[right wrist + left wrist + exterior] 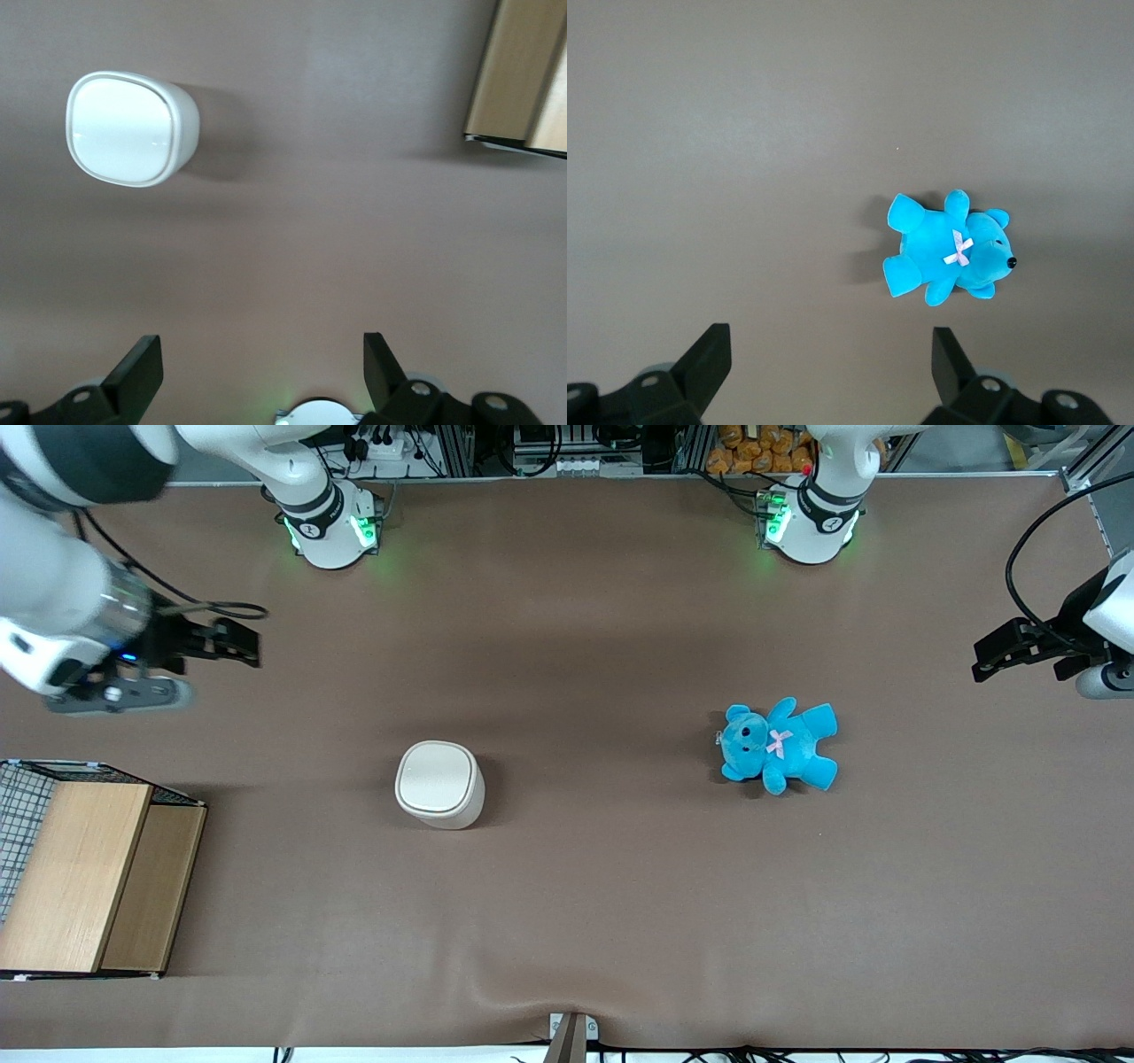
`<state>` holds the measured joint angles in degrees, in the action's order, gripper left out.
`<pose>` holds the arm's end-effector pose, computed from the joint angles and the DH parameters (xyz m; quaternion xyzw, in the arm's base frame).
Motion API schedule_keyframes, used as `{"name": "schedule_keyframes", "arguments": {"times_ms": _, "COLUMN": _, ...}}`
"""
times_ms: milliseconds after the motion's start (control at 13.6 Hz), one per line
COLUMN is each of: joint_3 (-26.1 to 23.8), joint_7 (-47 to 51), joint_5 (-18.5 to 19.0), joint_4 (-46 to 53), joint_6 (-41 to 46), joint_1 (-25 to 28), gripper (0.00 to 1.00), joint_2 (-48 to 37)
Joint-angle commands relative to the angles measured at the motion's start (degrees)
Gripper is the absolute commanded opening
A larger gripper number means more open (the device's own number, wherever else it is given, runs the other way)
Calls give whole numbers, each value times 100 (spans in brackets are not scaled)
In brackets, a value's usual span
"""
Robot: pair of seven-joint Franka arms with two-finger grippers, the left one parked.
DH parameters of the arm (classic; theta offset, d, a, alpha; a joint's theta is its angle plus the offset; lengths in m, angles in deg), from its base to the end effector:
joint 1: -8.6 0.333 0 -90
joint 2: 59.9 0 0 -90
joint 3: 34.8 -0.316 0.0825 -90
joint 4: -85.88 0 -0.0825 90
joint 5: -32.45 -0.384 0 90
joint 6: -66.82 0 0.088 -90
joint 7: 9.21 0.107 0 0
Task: Open trash can with right arm
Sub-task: 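Move the right gripper over the white trash can's lid edge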
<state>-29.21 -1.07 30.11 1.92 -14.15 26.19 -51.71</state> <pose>0.5644 0.1291 0.5804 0.9946 0.0346 -0.0979 0.0038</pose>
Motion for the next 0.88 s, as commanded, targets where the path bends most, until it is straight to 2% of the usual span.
{"name": "schedule_keyframes", "arguments": {"times_ms": 0, "joint_3": 47, "joint_7": 581, "joint_5": -47, "joint_4": 11, "joint_6": -286, "joint_1": 358, "gripper": 100, "joint_2": 261}}
{"name": "schedule_keyframes", "arguments": {"times_ms": 368, "joint_3": 47, "joint_7": 960, "joint_5": -56, "joint_4": -6, "joint_6": -911, "joint_1": 649, "gripper": 100, "joint_2": 771}}
{"name": "schedule_keyframes", "arguments": {"times_ms": 809, "joint_3": 47, "joint_7": 1277, "joint_5": -65, "joint_4": -648, "joint_6": -1966, "joint_1": 948, "gripper": 100, "joint_2": 956}}
